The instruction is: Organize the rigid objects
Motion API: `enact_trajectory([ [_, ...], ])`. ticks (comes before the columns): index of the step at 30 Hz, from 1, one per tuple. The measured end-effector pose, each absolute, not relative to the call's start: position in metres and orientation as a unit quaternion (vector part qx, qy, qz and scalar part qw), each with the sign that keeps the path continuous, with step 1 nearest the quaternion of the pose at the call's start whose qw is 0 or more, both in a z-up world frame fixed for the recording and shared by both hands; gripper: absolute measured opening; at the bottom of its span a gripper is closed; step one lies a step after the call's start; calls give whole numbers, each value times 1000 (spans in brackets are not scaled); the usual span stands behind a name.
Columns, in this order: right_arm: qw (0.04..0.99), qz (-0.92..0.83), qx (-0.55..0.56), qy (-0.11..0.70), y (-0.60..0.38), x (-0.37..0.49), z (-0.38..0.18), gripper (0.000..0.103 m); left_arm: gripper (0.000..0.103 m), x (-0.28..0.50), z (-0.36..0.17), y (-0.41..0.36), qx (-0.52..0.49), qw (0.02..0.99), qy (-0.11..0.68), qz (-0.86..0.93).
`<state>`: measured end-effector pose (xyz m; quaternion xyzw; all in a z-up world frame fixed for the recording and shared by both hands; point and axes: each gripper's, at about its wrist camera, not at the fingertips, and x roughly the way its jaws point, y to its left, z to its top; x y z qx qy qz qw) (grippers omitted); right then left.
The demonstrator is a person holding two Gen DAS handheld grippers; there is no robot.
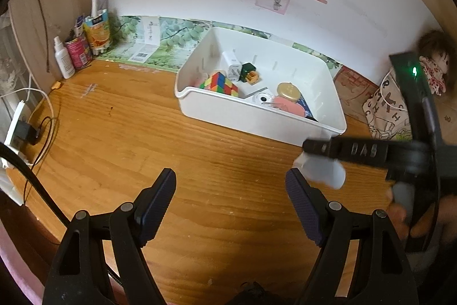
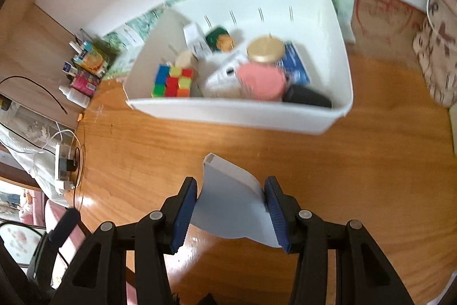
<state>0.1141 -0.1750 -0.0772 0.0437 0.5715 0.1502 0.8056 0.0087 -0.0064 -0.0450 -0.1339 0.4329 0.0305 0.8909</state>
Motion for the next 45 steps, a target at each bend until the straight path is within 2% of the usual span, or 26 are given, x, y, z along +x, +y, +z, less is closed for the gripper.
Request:
enact_trajectory([
  [13, 862, 196, -25, 466, -145, 154, -51, 49, 82, -24, -37, 18, -146, 878, 440, 116],
  [24, 908, 205, -85, 354, -137, 179, -53, 50, 82, -22, -29, 20, -131, 875, 443, 146],
  [32, 913, 213, -78, 340, -151, 186, -59, 50, 82, -1, -32, -1, -95, 874, 462, 118],
  [33, 915, 214, -75, 334, -154, 185, -58, 55, 82, 1, -33, -4, -90, 873, 465, 114],
  [34, 916, 217, -74, 330, -157, 183, -58, 63, 82, 3, -34, -6, -87, 872, 468, 111],
  [39, 920, 221, -57, 318, -173, 174, -51, 79, 82, 15, -31, -14, -74, 876, 467, 96],
  [45, 919, 208, -39, 332, -189, 158, -43, 81, 82, 31, -23, -16, -70, 885, 453, 77],
])
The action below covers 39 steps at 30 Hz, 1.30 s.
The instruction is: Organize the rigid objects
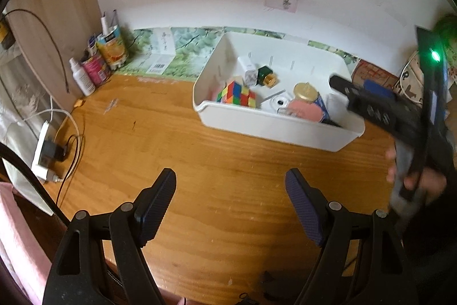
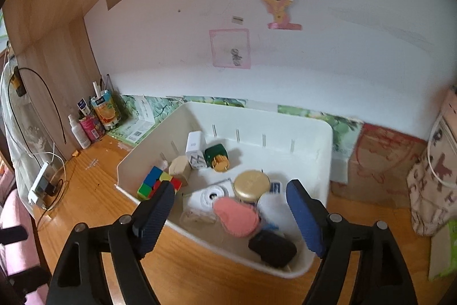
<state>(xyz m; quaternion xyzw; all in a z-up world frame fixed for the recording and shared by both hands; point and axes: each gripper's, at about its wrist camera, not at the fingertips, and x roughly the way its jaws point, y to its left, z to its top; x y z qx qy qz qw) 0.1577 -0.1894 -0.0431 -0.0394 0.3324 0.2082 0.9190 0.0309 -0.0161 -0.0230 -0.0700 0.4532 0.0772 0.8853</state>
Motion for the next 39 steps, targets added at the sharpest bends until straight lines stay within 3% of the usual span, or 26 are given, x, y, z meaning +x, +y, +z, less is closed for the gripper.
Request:
enact_trajectory([
  [8, 914, 181, -3, 363, -204, 117, -39, 83, 82, 48, -8, -4, -96, 900, 423, 54],
  [11, 910, 173, 3, 376, -206, 103, -34, 85, 91, 47, 0, 3, -115, 907, 401, 50],
  [14, 909, 175, 4, 378, -208, 85, -23, 91, 100, 46, 8, 6, -116, 914, 386, 39],
  [16, 912, 172, -5, 373, -207, 71, -15, 103, 101, 47, 10, 7, -118, 913, 390, 31],
  [39, 914, 78, 26, 398, -203, -14, 6, 103, 102, 5, 9, -4, -58, 906, 420, 21],
])
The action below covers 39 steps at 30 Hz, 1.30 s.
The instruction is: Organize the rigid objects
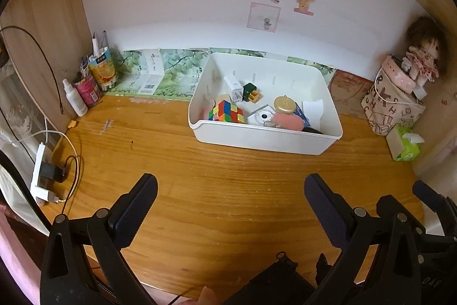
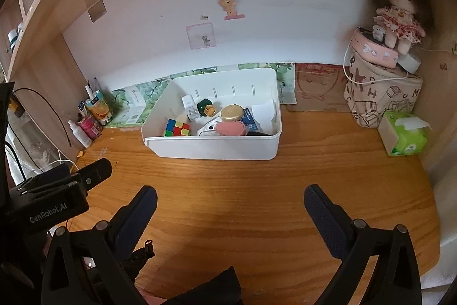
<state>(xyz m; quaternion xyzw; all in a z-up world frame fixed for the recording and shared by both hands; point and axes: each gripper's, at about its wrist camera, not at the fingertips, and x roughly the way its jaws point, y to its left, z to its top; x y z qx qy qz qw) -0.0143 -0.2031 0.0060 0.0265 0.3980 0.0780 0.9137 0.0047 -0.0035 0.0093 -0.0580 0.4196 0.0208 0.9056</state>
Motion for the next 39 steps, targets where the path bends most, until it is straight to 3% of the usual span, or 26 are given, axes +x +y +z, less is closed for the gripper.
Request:
enact_trajectory([
  [11, 907, 83, 4, 412, -186, -20, 0, 103, 102, -10, 16, 2, -52, 927, 369, 35],
  [39, 898, 73, -4, 434, -171, -13, -9, 103, 102, -10, 11, 7, -36, 927, 372, 25],
])
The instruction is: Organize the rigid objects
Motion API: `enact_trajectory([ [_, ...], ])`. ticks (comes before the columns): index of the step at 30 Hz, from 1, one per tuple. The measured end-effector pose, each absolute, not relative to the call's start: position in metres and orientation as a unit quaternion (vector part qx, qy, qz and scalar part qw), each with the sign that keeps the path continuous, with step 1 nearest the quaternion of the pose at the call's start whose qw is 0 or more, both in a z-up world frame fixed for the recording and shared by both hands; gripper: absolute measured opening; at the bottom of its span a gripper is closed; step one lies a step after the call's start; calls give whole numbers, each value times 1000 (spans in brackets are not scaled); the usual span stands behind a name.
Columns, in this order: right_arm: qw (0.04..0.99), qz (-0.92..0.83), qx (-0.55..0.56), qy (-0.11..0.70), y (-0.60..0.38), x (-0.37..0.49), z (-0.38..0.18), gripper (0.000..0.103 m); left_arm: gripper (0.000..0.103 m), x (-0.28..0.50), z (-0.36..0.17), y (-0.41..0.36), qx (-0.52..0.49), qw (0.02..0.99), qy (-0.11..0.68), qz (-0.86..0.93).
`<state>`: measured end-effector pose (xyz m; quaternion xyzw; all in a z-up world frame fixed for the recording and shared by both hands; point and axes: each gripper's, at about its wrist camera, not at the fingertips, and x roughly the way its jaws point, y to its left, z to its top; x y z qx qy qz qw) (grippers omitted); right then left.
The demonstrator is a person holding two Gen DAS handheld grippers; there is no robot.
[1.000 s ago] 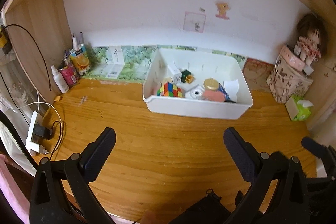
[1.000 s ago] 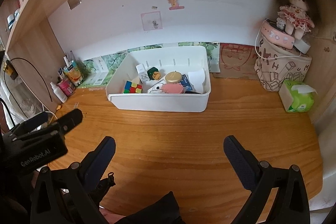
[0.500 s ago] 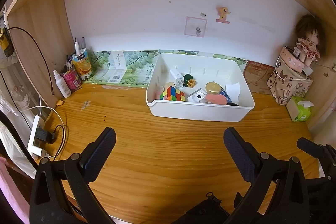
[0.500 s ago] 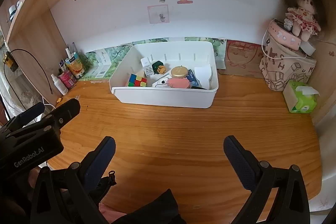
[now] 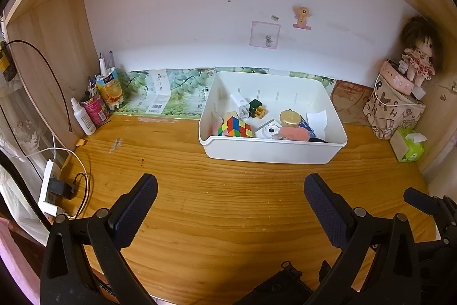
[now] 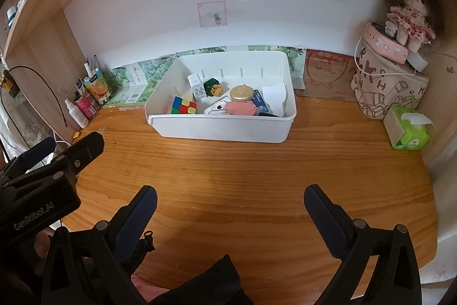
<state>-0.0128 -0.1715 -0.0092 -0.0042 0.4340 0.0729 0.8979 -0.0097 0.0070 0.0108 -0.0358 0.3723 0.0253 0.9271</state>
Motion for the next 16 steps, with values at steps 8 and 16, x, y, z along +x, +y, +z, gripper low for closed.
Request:
enact_trajectory([
  [8, 894, 67, -1, 443, -170, -10, -13, 103, 102, -6, 9, 7, -31, 925, 378, 21],
  [16, 890, 63, 7, 452, -165, -13, -20, 103, 102, -7, 4, 9, -22, 924, 382, 10],
])
